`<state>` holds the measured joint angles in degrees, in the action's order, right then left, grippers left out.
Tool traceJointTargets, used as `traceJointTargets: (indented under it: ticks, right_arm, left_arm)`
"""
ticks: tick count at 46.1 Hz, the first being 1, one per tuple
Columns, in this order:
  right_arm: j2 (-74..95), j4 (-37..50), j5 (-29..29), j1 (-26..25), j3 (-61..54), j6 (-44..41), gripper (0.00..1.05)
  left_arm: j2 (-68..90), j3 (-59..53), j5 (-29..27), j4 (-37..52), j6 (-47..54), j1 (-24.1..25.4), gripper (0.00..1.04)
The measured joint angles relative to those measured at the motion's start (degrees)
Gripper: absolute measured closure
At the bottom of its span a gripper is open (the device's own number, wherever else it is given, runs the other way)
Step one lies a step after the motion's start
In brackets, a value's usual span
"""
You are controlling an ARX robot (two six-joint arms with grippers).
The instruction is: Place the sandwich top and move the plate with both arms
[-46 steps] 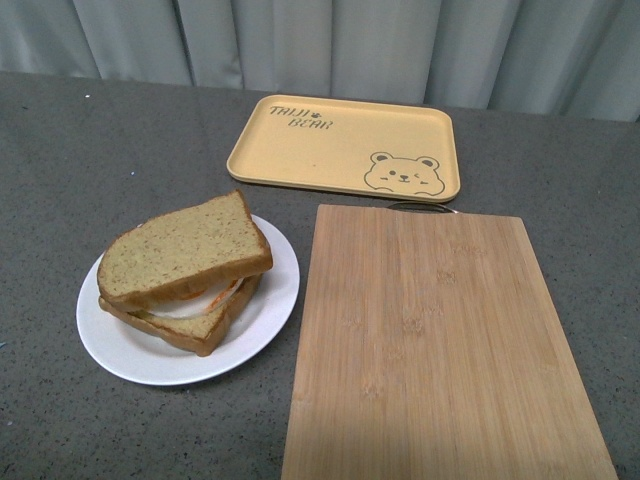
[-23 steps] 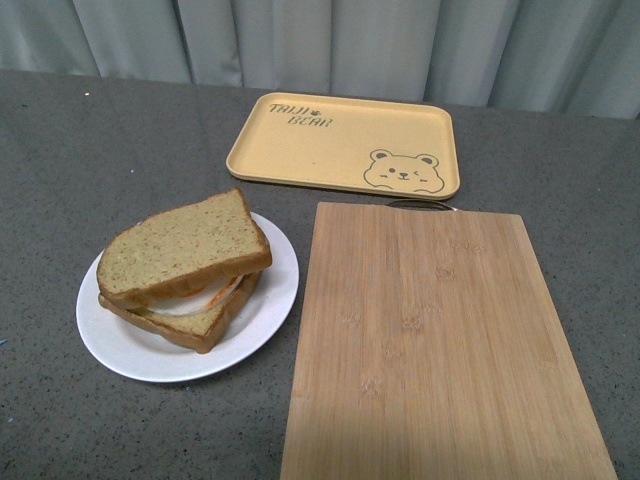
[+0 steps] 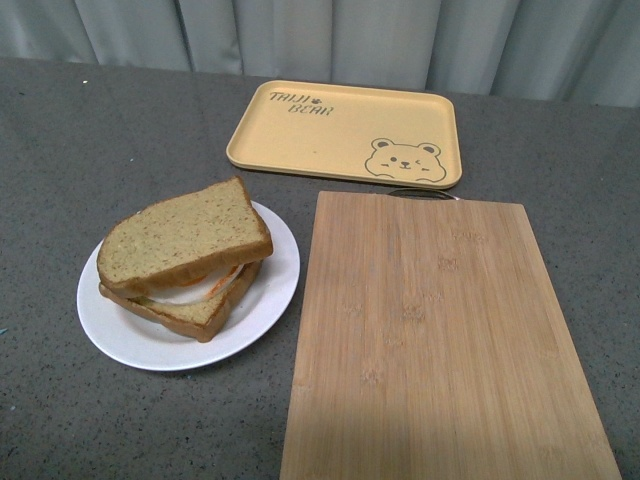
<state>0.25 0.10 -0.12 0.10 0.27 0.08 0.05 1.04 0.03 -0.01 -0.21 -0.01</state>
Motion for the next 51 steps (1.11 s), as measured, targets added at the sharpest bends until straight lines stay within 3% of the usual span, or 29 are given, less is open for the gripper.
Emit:
traceJointTargets:
  ticks: [3, 11, 18, 25, 33, 41, 51]
  right_arm:
    - [0.00, 0.00, 0.00, 0.00, 0.00, 0.02, 0.08]
    - [0.00, 0.00, 0.00, 0.00, 0.00, 0.02, 0.09]
    - [0.00, 0.00, 0.00, 0.00, 0.00, 0.02, 0.09]
    - [0.00, 0.00, 0.00, 0.00, 0.00, 0.02, 0.09]
    - [0.00, 0.00, 0.00, 0.00, 0.00, 0.02, 0.09]
    - [0.00, 0.00, 0.00, 0.00, 0.00, 0.02, 0.09]
    - [0.00, 0.00, 0.00, 0.00, 0.00, 0.02, 0.09]
  left_arm:
    - [-0.02, 0.00, 0.00, 0.00, 0.00, 0.00, 0.07]
    - [10.56, 4.04, -5.90, -9.05, -7.54, -2.25, 0.07]
    - [27.61, 5.84, -4.17, 1.46, -17.18, -5.05, 0.07]
    - [49.51, 9.29, 4.15, 14.62, -30.97, -3.30, 0.07]
    - [76.78, 13.77, 9.73, 28.17, -43.56, -1.29, 0.07]
    - [95.47, 18.27, 10.73, 33.40, -49.42, -1.33, 0.07]
    - [100.96, 18.75, 12.00, 35.23, -51.69, -0.52, 0.07]
